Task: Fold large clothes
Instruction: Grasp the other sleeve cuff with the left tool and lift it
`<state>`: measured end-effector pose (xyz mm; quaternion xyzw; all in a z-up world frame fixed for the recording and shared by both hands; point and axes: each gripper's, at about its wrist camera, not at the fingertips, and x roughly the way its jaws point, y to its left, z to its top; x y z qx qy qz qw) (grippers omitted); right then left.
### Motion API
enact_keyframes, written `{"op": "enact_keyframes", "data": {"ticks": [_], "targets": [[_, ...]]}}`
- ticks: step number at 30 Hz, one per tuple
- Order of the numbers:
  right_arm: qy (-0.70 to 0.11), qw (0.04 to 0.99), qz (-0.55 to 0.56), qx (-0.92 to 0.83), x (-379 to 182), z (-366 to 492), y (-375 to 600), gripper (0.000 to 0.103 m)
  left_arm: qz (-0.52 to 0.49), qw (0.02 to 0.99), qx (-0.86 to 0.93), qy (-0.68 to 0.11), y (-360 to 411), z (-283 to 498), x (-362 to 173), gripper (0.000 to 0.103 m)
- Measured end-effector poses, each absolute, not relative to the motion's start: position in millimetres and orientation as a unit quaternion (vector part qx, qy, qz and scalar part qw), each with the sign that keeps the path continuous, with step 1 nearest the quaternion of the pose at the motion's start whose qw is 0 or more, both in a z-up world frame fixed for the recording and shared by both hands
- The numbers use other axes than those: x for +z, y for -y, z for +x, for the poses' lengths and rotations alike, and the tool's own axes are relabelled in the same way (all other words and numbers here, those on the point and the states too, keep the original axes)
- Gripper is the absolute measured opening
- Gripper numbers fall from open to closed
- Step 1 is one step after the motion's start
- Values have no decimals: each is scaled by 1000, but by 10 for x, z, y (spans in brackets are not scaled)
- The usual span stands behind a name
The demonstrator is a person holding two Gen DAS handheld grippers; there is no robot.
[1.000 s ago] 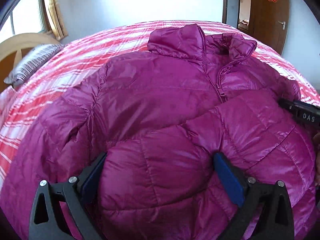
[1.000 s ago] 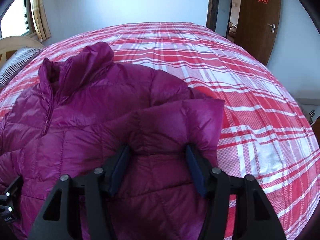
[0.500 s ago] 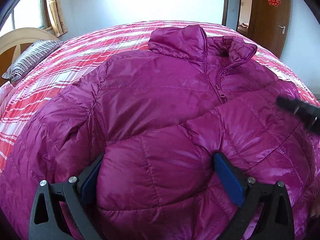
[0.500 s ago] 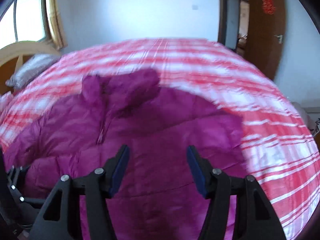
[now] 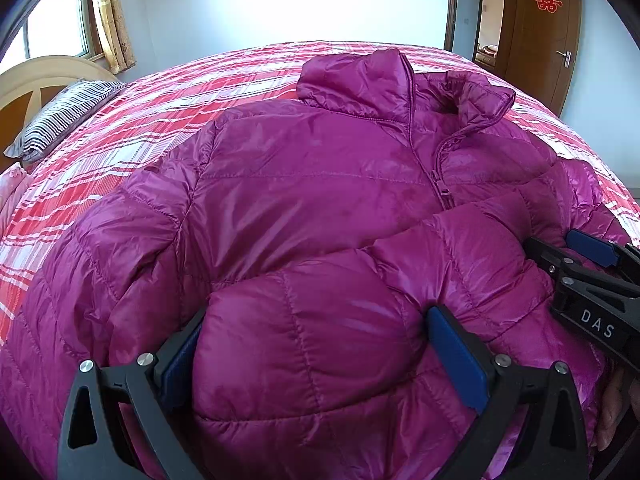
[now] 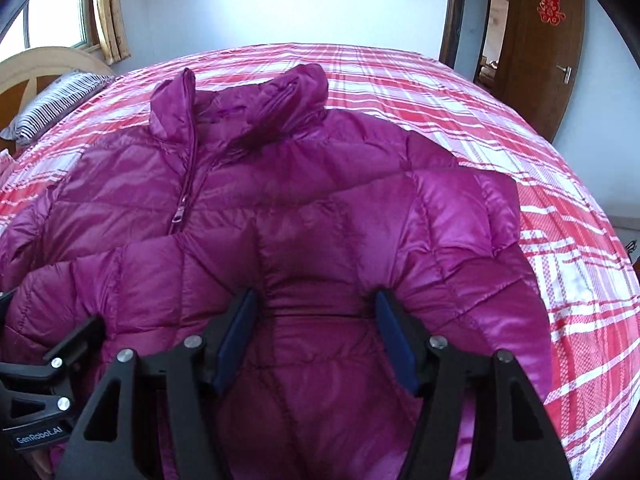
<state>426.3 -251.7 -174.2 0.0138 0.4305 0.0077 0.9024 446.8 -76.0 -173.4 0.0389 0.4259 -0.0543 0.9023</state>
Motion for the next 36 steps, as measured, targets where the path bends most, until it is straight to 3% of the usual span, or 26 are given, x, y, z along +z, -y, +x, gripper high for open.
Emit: {"op": "enact_keyframes", "data": {"ticks": [24,30,36], "targets": [[-427,904,-10,-9,-1760,4239,2421,68,28,901,-54,-429,618,4402,-1570,102],[-425,905,-6,-8,-1755,4227,2440,69,10,922,-19,-386,-285,3630,-1047,102],[-422,907,2,-4,-1750,4212,2467,69,12,919,111,-378,-1669,2827,-1065,102]]}}
